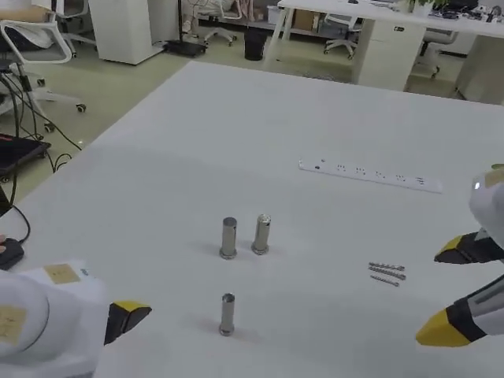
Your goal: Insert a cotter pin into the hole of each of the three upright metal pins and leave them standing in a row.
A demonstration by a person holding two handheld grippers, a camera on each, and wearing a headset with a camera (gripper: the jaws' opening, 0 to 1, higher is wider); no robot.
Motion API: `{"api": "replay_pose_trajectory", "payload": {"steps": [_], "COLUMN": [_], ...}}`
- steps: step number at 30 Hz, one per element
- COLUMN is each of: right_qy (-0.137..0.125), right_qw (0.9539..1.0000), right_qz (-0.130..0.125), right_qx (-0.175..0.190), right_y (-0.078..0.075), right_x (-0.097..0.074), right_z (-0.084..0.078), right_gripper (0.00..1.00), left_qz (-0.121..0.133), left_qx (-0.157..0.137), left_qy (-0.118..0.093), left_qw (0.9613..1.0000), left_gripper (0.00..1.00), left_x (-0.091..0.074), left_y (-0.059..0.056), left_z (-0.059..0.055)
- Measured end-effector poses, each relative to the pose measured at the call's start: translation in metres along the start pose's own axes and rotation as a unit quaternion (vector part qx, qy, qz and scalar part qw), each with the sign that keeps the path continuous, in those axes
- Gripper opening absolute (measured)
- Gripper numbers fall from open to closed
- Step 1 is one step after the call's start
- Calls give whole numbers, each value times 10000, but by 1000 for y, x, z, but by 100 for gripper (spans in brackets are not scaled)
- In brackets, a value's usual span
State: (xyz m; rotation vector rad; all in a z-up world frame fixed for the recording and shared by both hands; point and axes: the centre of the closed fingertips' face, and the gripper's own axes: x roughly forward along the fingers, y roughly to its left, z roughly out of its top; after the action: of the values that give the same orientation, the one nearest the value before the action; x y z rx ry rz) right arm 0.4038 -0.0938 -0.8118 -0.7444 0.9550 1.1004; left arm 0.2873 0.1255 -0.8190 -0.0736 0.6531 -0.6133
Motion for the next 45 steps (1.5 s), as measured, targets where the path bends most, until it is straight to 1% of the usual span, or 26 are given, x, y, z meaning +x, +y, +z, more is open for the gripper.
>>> {"api": "replay_pose_trajectory", "payload": {"steps": [2, 4, 7, 10, 11, 14, 19, 22, 27, 30, 33, 34, 36, 40, 45], "right_qy": [38, -5, -21, 89, 165, 287, 408, 469, 442, 402, 429, 427, 508, 618, 641], "right_qw": [10000, 9999, 9998, 9997, 9996, 9990, 9983, 9976, 9974, 9971, 9967, 9965, 9958, 9953, 9952], "right_qz": [87, 135, 182, 218, 241, 309, 382, 452, 507, 523, 505, 477, 481, 499, 540], "right_qx": [2, 21, 81, -15, -53, -127, -177, -222, -258, -385, -465, -545, -583, -558, -504], "right_y": [-1, -2, -6, -8, -9, -9, -9, -8, -11, -12, -15, -17, -19, -22, -24], "right_x": [4, 8, 15, 19, 21, 26, 34, 39, 44, 47, 50, 52, 55, 58, 61], "right_z": [-1, 2, 4, 1, -1, -4, -8, -10, -6, -2, 0, 1, 1, 0, 0], "right_gripper": [75, 73, 73, 71, 71, 71, 68, 65, 61, 58, 55, 54, 53, 49, 46], "left_qz": [-10, -19, -54, -55, -54, -62, -54, -45, -32, -41, -37, -38, -19, -54, -32], "left_qx": [-13, -15, -15, 5, -3, -21, -11, -3, -3, -6, 0, 0, 17, 13, 30], "left_qy": [-17, -25, 25, 69, 67, 43, 47, 54, 74, 95, 108, 114, 126, 138, 131], "left_qw": [10000, 10000, 10000, 10000, 10000, 10000, 10000, 10000, 10000, 9999, 9999, 9999, 9999, 9999, 9999], "left_gripper": [99, 99, 99, 97, 97, 97, 96, 96, 96, 96, 95, 95, 94, 91, 90], "left_x": [0, 0, 1, 1, 1, 0, 0, -1, -2, -2, -2, -2, -3, -3, -3], "left_y": [-1, -1, -2, -3, -3, -4, -3, -3, -2, -2, -2, -2, -1, -3, -2], "left_z": [1, 1, -2, -4, -4, -3, -4, -4, -5, -5, -6, -6, -7, -7, -6]}}
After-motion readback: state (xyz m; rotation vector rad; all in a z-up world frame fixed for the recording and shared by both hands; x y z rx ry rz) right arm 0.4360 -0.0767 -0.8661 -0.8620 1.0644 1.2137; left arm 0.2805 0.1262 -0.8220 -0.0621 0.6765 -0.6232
